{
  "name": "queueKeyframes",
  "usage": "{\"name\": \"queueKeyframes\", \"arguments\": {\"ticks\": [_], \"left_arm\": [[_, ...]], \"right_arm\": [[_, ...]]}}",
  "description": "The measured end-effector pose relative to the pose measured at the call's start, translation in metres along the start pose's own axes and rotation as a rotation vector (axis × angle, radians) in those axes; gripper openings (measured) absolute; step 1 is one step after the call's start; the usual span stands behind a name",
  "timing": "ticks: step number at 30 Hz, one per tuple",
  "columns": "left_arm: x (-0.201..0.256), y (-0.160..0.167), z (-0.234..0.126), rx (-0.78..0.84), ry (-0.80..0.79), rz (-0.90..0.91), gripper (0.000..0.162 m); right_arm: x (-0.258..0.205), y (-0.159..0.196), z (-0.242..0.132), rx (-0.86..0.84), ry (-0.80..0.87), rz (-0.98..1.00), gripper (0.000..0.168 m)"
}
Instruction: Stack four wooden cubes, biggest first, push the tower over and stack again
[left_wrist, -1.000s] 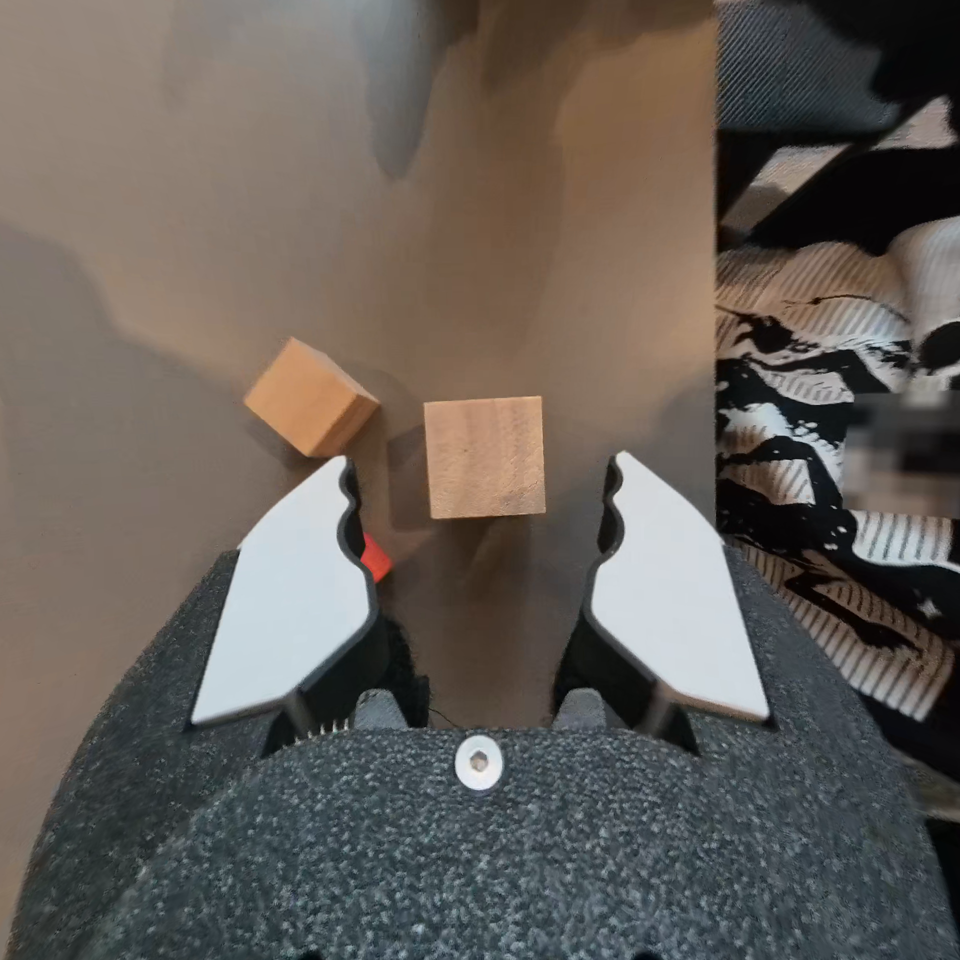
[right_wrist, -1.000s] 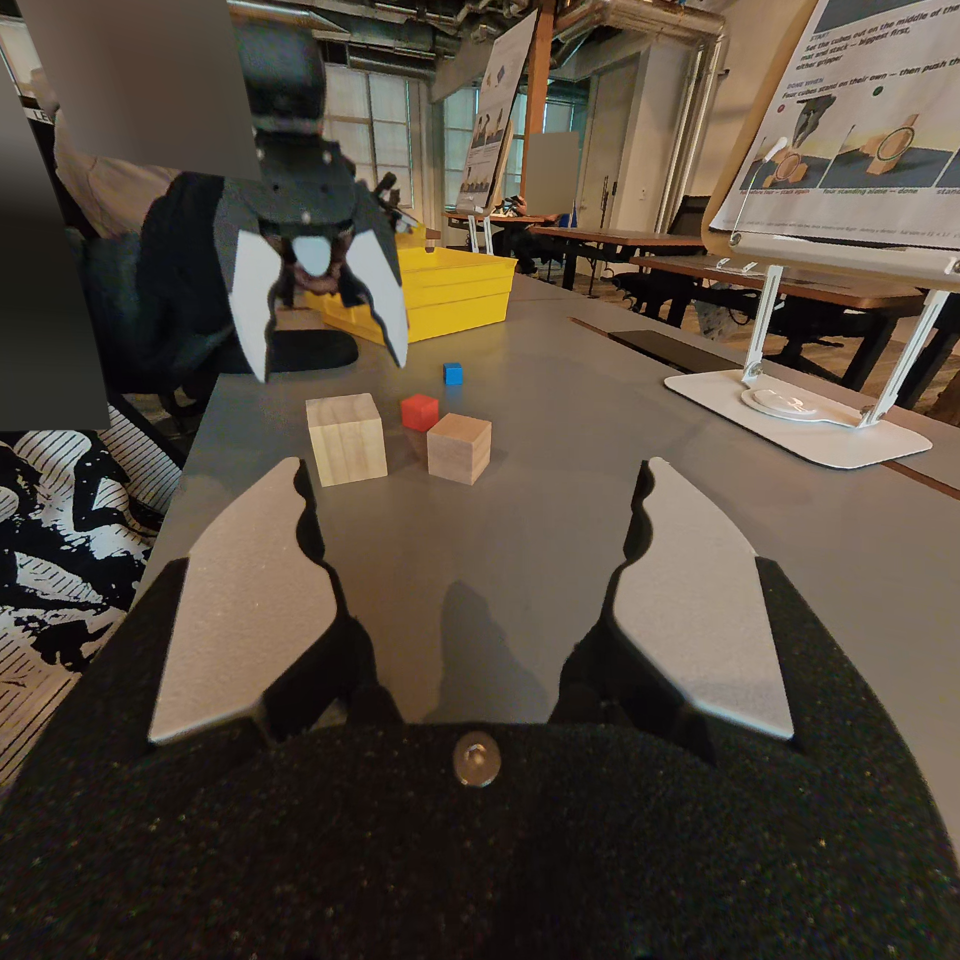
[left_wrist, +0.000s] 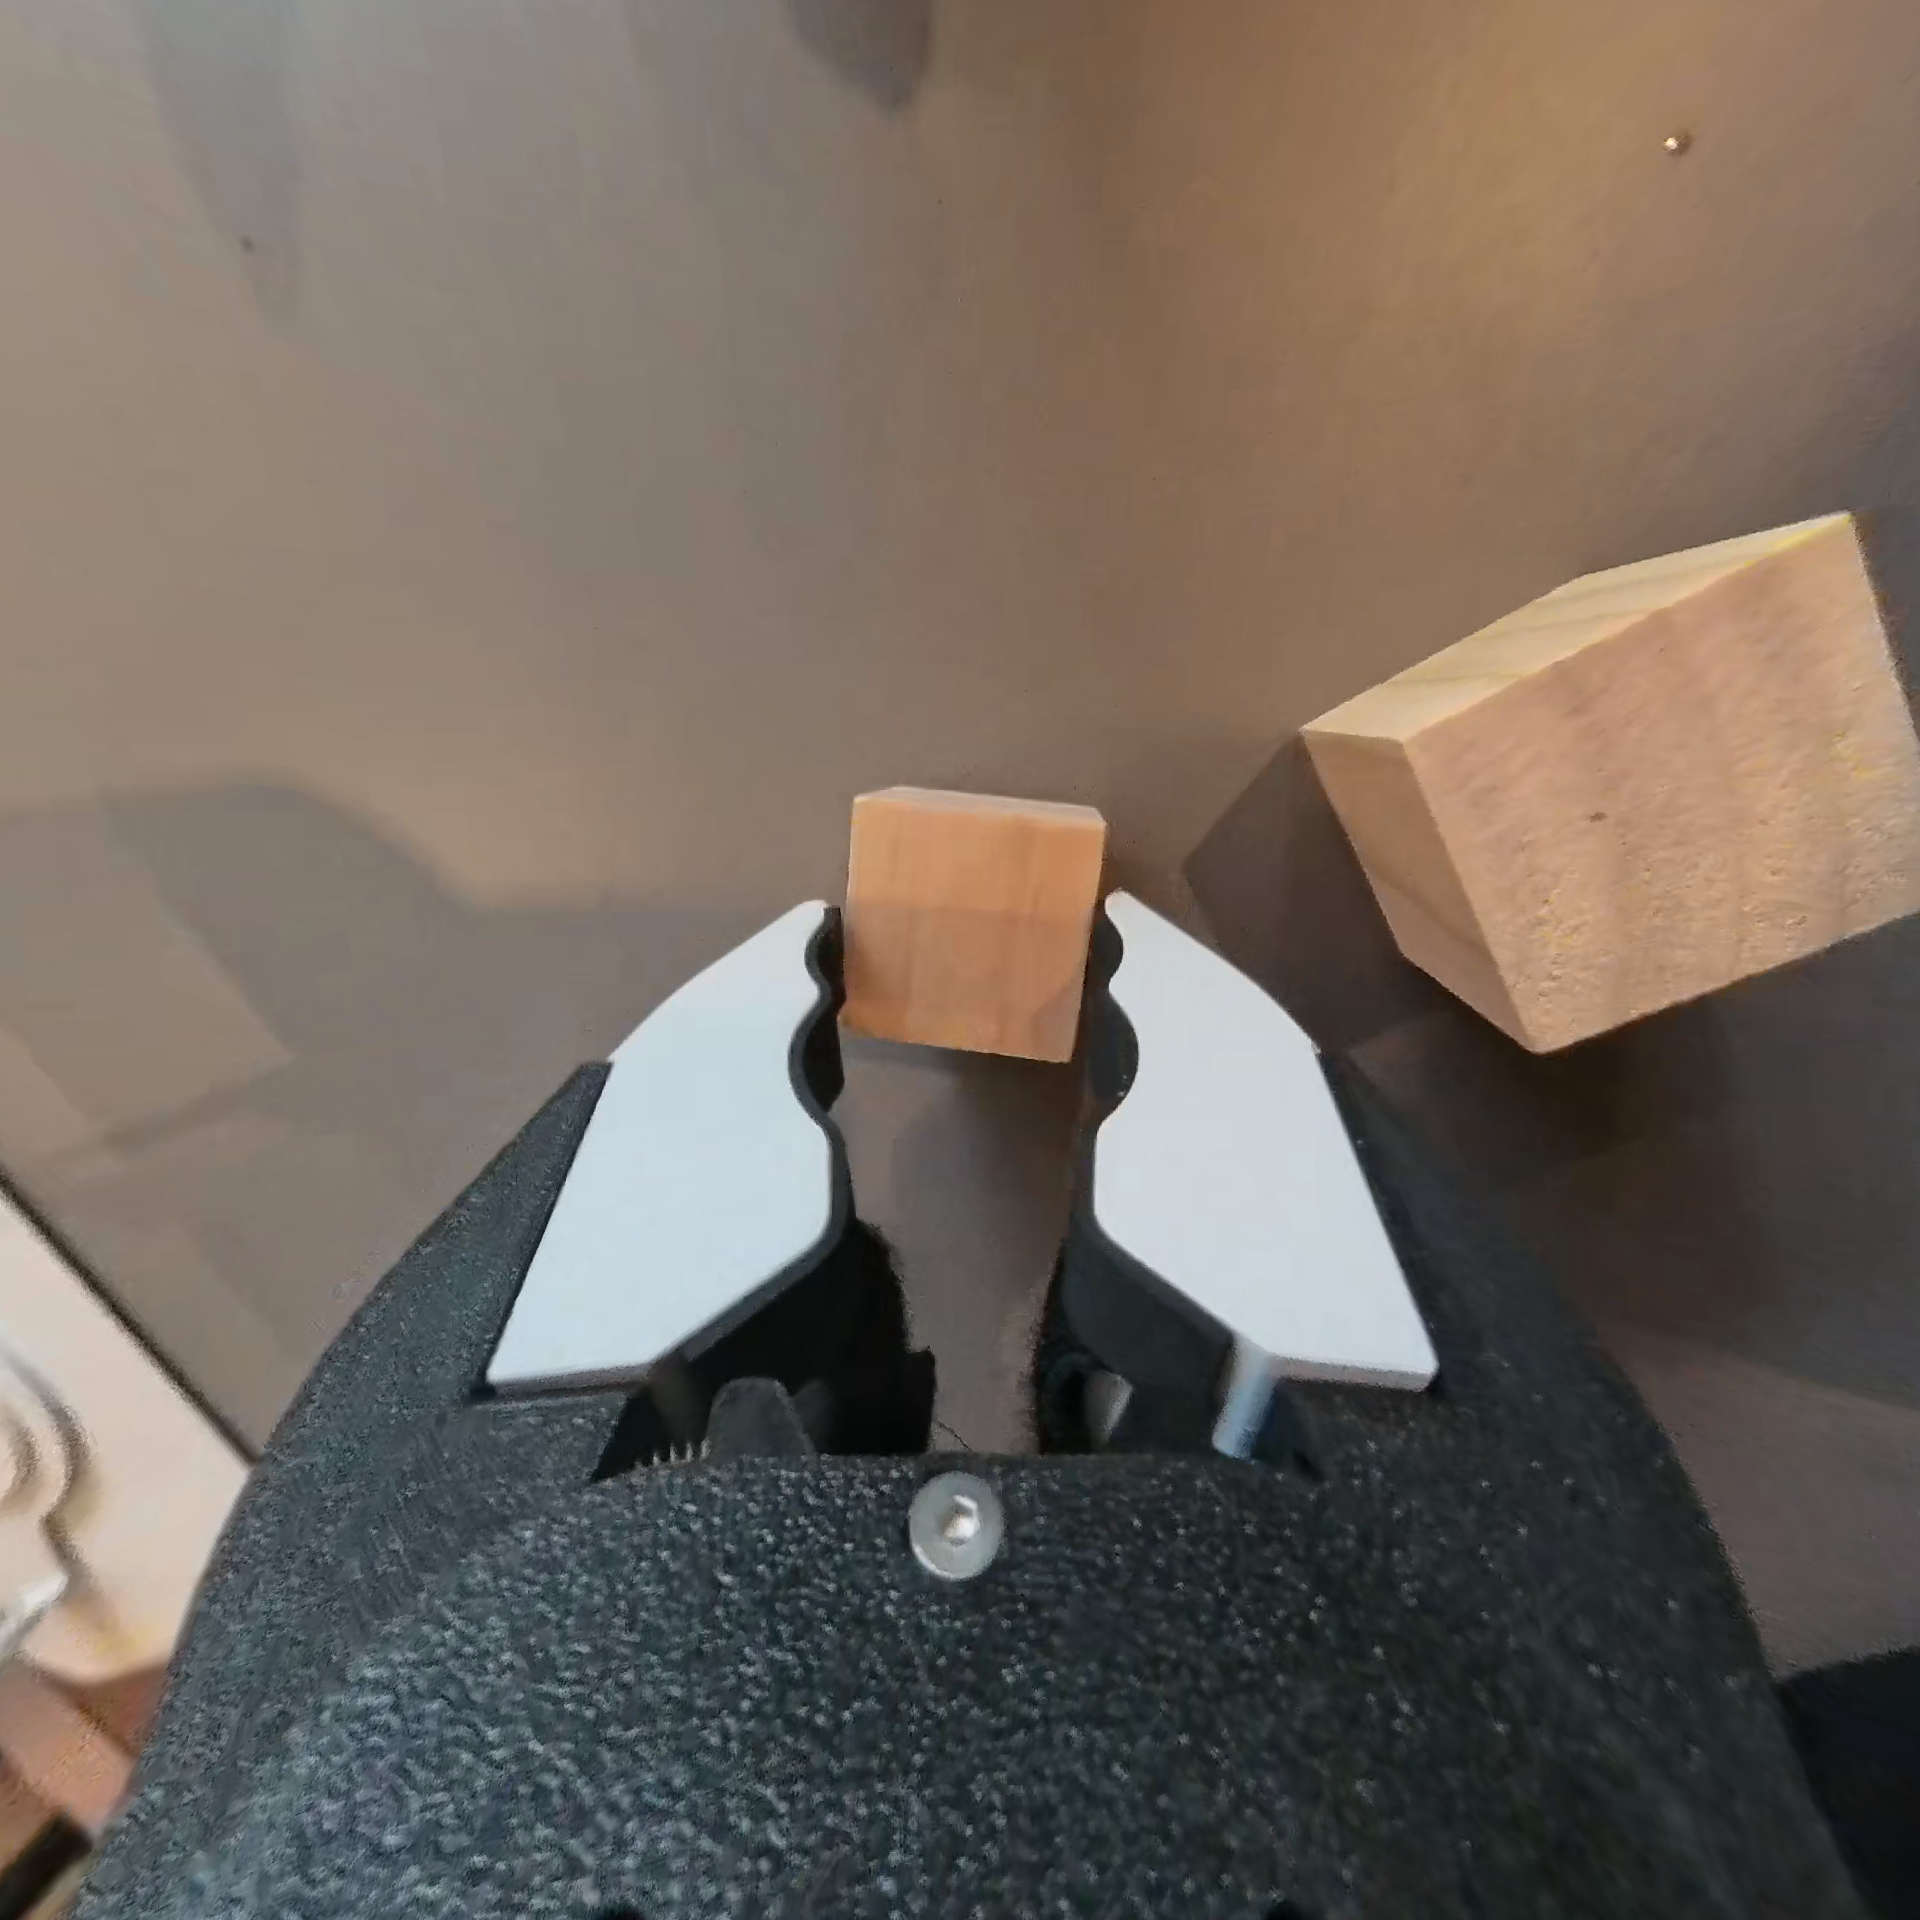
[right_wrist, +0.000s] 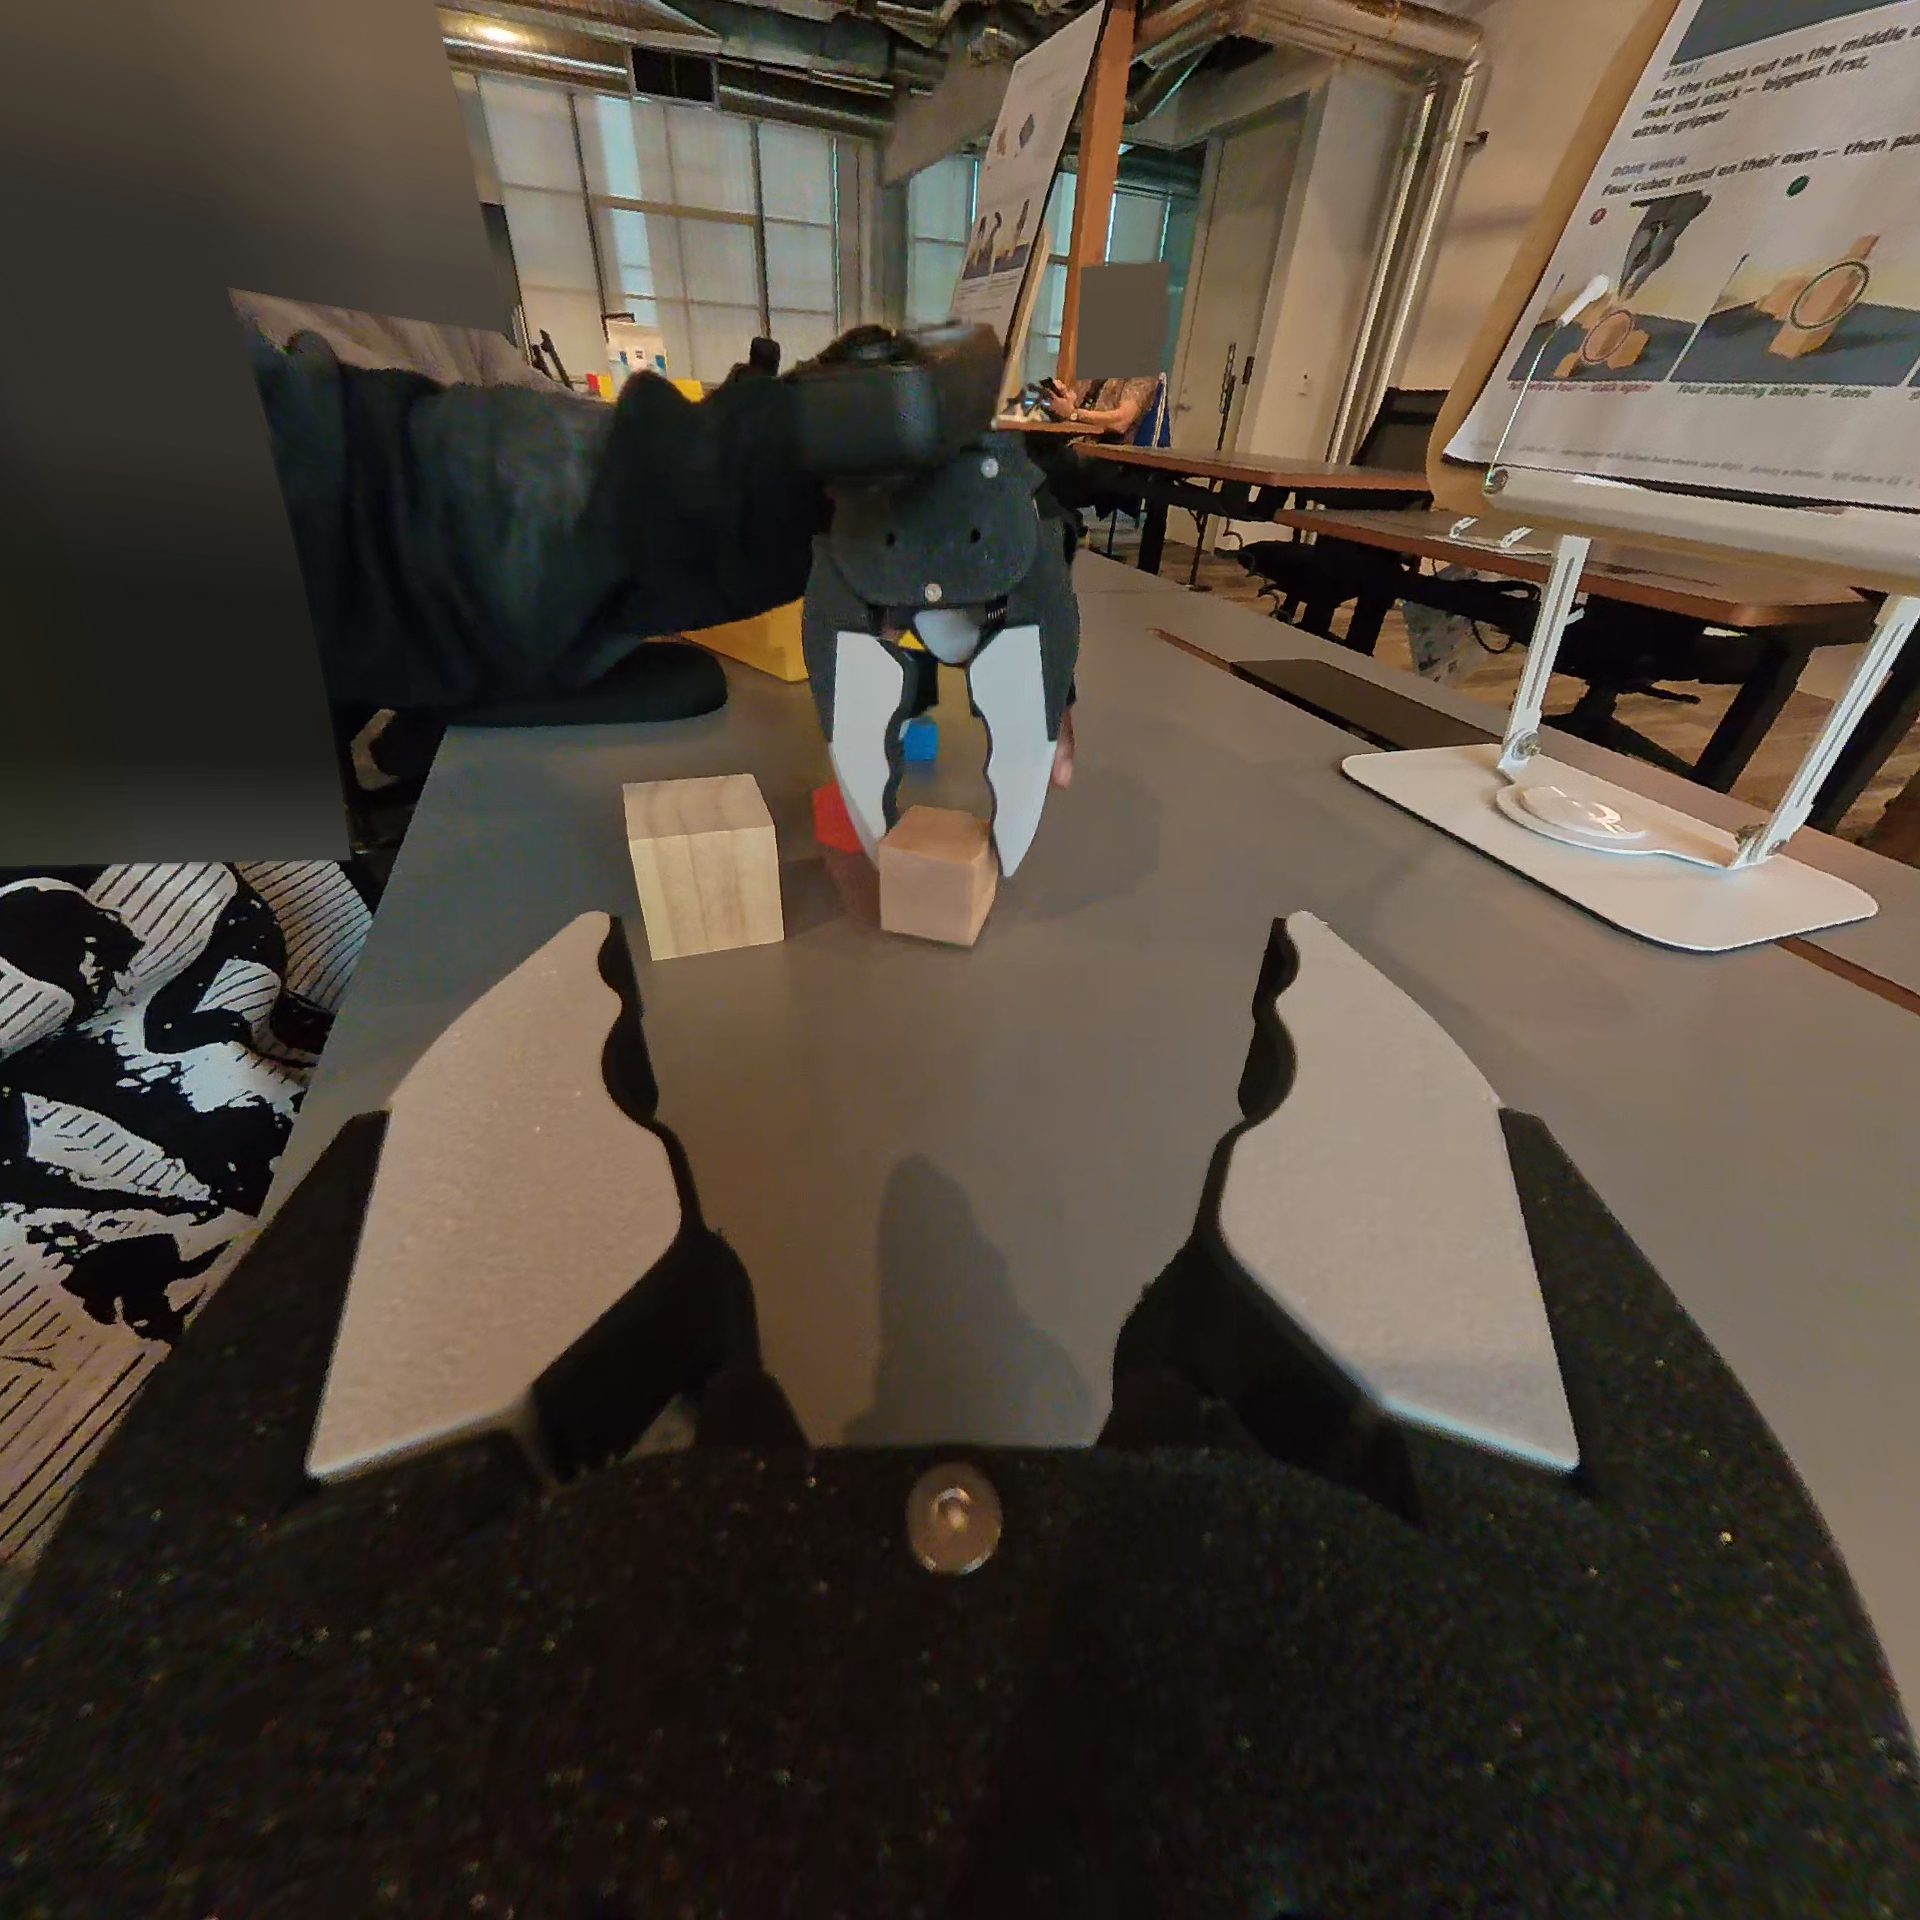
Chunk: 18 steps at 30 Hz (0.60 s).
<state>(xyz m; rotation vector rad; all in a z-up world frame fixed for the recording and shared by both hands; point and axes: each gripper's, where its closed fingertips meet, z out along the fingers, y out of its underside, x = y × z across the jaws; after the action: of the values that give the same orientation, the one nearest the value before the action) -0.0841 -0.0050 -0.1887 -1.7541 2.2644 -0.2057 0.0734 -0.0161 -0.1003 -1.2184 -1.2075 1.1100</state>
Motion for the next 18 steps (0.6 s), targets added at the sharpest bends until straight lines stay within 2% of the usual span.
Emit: {"name": "queueKeyframes", "arguments": {"ticks": [5,11,14,18], "left_arm": [[0.003,-0.006,-0.045,0.000,-0.114,-0.172,0.044],[0.030,-0.037,-0.104,0.117,-0.154,-0.446,0.044],[0.051,-0.041,-0.109,0.086,-0.158,-0.484,0.044],[0.073,-0.039,-0.096,0.017,-0.159,-0.497,0.044]], "right_arm": [[-0.001,0.000,0.001,-0.005,-0.001,-0.004,0.111],[0.000,0.000,0.000,-0.001,0.000,0.000,0.108],[0.000,0.000,0.000,0.003,0.002,0.003,0.108],[0.001,-0.001,0.000,0.005,0.005,0.007,0.109]]}}
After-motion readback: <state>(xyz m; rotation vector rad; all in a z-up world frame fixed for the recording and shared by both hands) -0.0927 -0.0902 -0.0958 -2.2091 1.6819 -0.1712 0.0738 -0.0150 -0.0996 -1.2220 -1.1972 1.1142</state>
